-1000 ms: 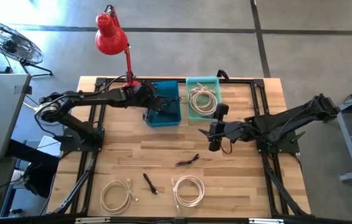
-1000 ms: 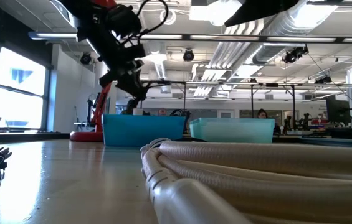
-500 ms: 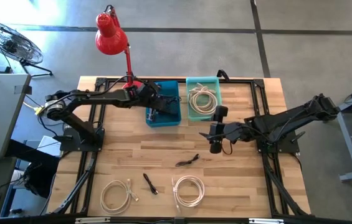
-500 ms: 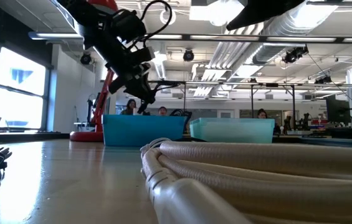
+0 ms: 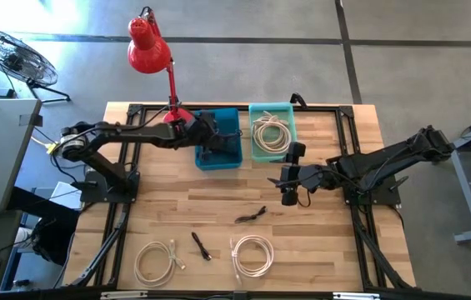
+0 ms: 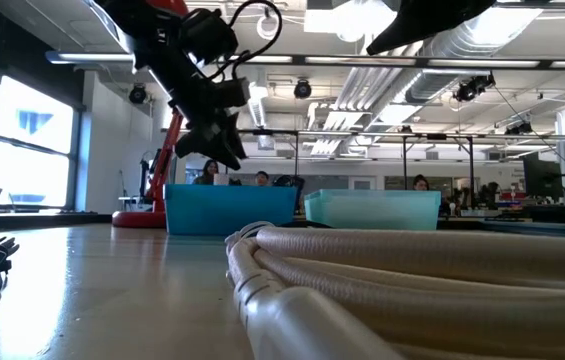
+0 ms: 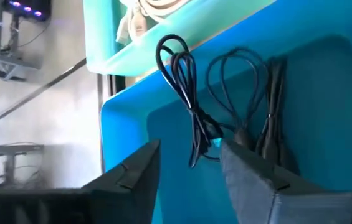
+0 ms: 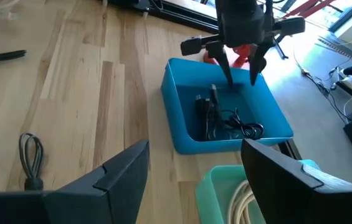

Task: Pick & Place USB Port
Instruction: Put the black usb cable into the blue bin

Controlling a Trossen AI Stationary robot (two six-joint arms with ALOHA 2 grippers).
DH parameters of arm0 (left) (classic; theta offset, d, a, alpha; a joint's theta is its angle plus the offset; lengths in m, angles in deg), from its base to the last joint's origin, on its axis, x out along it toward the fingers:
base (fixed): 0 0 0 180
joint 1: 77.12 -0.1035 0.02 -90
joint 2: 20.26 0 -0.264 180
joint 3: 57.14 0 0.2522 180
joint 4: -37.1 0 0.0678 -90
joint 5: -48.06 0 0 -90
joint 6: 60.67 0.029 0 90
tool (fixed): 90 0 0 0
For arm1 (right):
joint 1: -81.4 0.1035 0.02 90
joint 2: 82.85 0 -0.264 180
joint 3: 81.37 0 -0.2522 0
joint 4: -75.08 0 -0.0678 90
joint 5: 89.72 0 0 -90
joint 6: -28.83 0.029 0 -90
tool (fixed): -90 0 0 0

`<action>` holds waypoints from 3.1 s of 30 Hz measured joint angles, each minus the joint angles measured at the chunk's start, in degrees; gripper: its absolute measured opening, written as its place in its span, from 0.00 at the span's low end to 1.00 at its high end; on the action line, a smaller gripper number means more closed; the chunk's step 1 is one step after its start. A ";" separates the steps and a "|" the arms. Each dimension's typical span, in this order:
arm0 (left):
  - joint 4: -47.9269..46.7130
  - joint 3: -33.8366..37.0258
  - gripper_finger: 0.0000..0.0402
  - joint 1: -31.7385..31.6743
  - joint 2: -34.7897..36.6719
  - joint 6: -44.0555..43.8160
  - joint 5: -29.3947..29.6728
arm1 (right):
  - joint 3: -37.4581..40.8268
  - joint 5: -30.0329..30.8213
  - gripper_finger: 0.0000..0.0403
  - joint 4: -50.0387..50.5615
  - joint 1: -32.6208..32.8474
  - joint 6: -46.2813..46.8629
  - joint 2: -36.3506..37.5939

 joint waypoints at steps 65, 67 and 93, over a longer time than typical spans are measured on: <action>-35.12 -9.67 0.50 49.18 -4.41 -18.05 -14.69 | 0.00 -15.43 0.61 -5.03 -0.11 7.38 -0.02; -34.35 -9.77 0.50 49.18 -5.15 -18.01 -15.83 | 0.00 -16.36 0.61 -4.98 -0.11 8.31 -0.02; -26.43 -9.68 0.49 49.16 -14.16 -17.70 -21.91 | 0.00 -20.01 0.61 -5.64 4.96 9.87 -0.02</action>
